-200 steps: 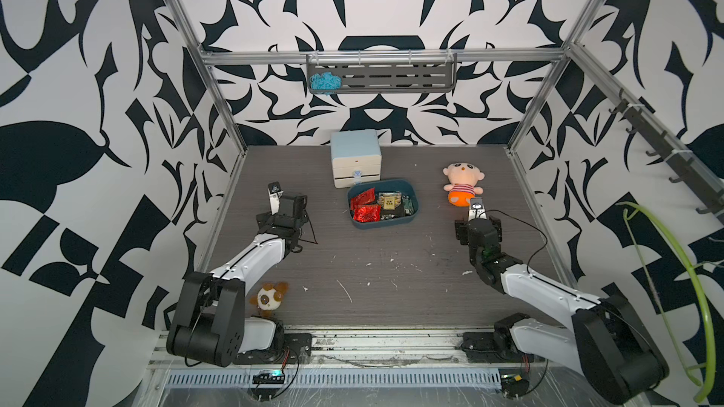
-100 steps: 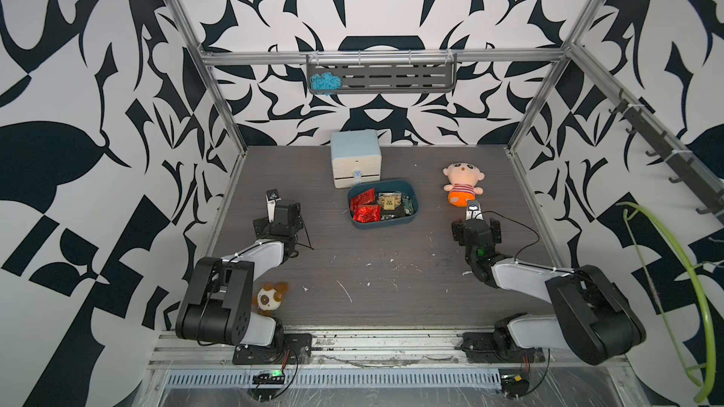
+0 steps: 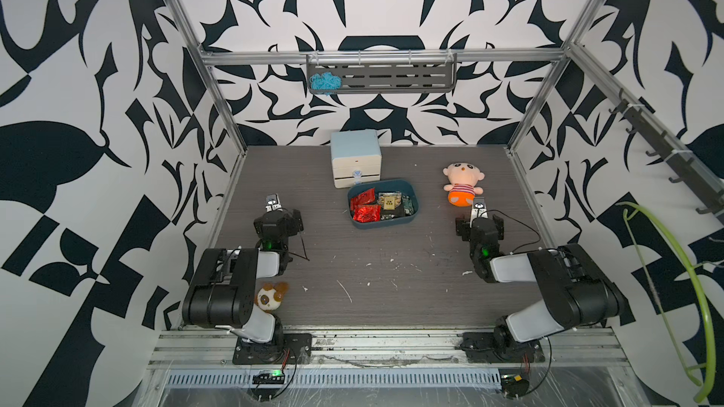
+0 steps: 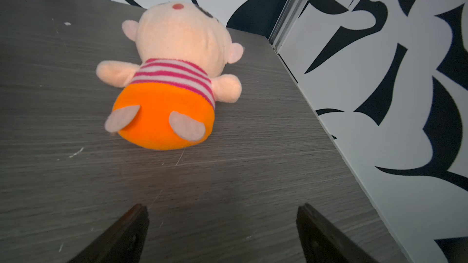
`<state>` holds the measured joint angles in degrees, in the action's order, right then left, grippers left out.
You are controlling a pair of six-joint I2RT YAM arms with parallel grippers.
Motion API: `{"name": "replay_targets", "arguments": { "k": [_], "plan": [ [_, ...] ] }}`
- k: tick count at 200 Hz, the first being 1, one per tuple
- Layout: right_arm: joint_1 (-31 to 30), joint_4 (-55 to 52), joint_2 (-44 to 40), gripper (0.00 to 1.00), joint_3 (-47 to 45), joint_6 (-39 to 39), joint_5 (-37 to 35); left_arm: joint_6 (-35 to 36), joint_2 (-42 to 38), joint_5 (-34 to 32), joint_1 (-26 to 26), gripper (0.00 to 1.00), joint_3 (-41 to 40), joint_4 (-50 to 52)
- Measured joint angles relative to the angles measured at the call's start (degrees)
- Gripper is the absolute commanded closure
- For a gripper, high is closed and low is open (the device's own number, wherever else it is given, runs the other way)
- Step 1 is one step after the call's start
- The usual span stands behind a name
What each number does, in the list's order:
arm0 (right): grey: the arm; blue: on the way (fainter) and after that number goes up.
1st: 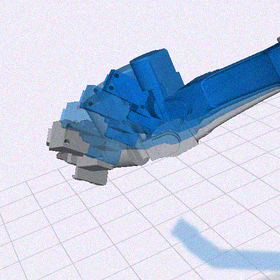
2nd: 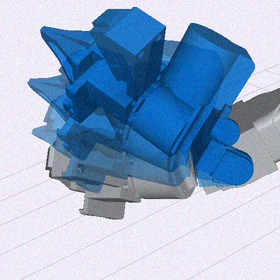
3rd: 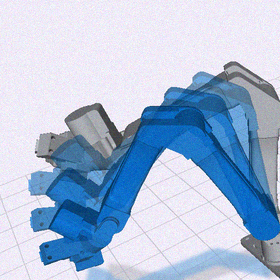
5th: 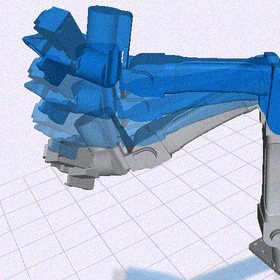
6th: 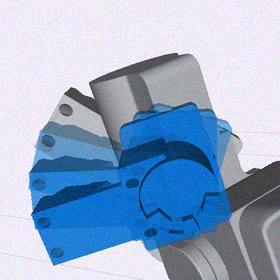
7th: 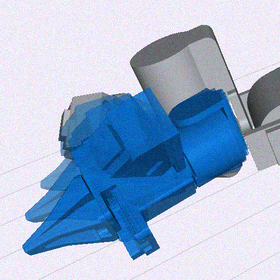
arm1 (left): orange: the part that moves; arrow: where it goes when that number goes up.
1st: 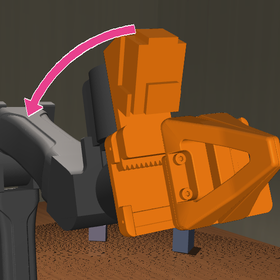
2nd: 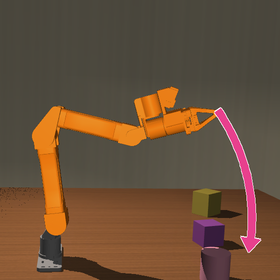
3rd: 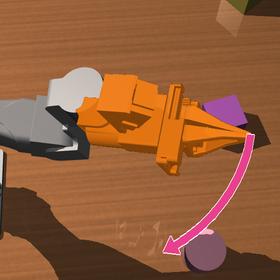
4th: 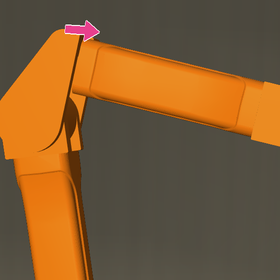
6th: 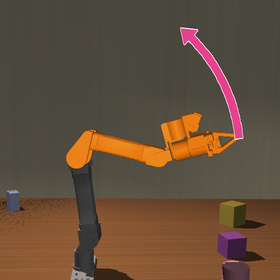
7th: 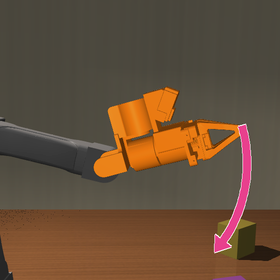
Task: Put the tea bags into the storage box
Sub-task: Reset both arms
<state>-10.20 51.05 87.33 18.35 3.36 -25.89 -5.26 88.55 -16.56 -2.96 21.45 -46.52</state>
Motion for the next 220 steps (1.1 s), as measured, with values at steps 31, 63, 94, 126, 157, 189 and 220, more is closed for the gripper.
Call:
{"name": "replay_targets", "arguments": {
  "k": [31,63,94,126,157,189,220],
  "plan": [
    [3.19,1.51,2.58,0.0,0.15,-2.03,4.0,0.85,0.24,2.86,0.0,0.0,-0.04,-2.21],
    [4.63,0.83,2.73,0.0,0.24,-3.63,5.88,1.03,0.22,3.98,0.0,0.0,-0.04,-3.21],
    [4.72,0.31,2.73,0.01,0.24,-4.31,6.86,1.07,0.22,4.22,0.0,0.0,-0.04,-3.41],
    [4.72,0.13,2.73,0.01,0.24,-4.52,7.23,1.07,0.22,4.22,0.0,0.0,-0.04,-3.45],
    [4.76,0.09,2.73,0.0,0.24,-4.68,7.28,1.07,0.22,4.22,0.0,0.0,-0.04,-3.45],
    [4.76,0.02,2.73,0.01,0.24,-4.68,7.28,1.09,0.22,4.22,0.0,0.0,-0.04,-3.45],
    [4.76,-0.09,2.73,0.01,0.26,-4.68,7.28,1.11,0.22,4.22,0.0,0.0,-0.04,-3.45]
  ]
}}
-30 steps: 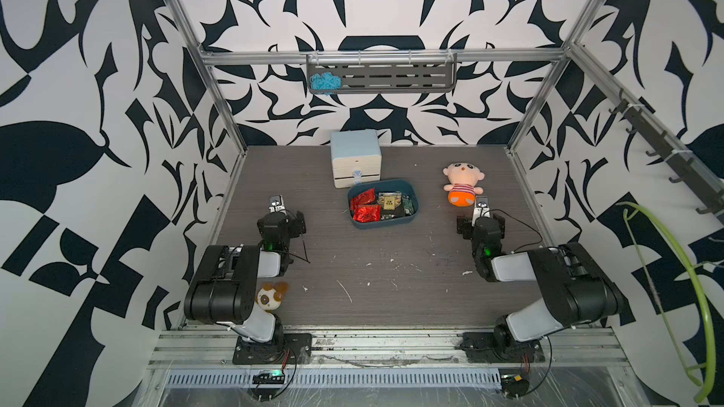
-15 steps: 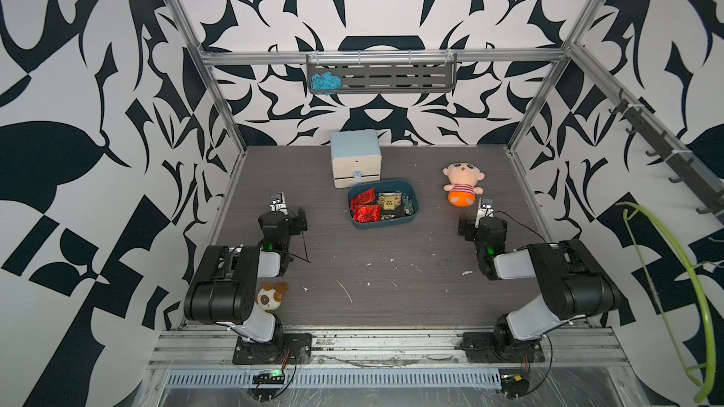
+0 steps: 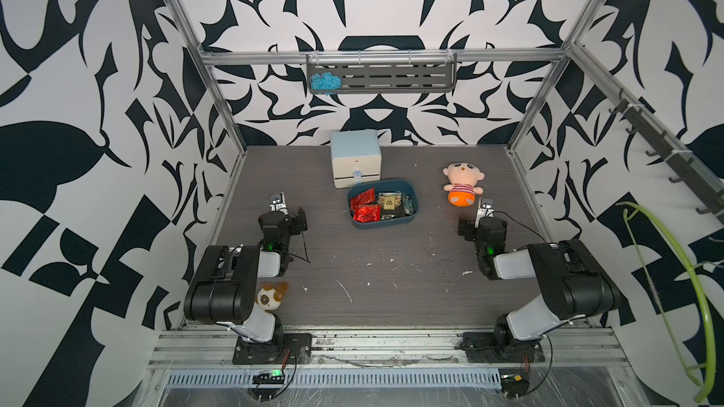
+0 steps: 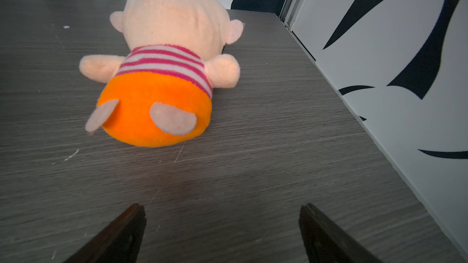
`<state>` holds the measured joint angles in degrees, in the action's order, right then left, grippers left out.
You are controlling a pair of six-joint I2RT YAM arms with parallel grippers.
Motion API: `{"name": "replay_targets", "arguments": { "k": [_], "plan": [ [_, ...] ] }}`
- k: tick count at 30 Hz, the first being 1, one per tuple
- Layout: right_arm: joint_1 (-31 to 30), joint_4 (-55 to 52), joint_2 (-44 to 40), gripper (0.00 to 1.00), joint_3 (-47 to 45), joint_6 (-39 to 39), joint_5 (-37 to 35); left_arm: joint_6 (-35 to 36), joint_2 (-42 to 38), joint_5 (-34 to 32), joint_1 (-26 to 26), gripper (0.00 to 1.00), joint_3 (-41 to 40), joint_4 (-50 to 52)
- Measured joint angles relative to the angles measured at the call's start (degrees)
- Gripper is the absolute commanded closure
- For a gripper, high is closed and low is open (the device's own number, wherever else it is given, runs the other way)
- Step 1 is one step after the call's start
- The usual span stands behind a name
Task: Put the tea bags into the storage box
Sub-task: Reset both arms
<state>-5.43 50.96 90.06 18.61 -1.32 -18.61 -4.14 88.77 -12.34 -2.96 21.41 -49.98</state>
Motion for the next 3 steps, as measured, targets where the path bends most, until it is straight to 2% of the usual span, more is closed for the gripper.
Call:
{"name": "replay_targets", "arguments": {
  "k": [3],
  "plan": [
    [0.0,-0.13,0.0,0.01,0.11,-0.02,0.02,0.07,0.0,0.02,0.0,0.0,0.0,0.0]
  ]
}}
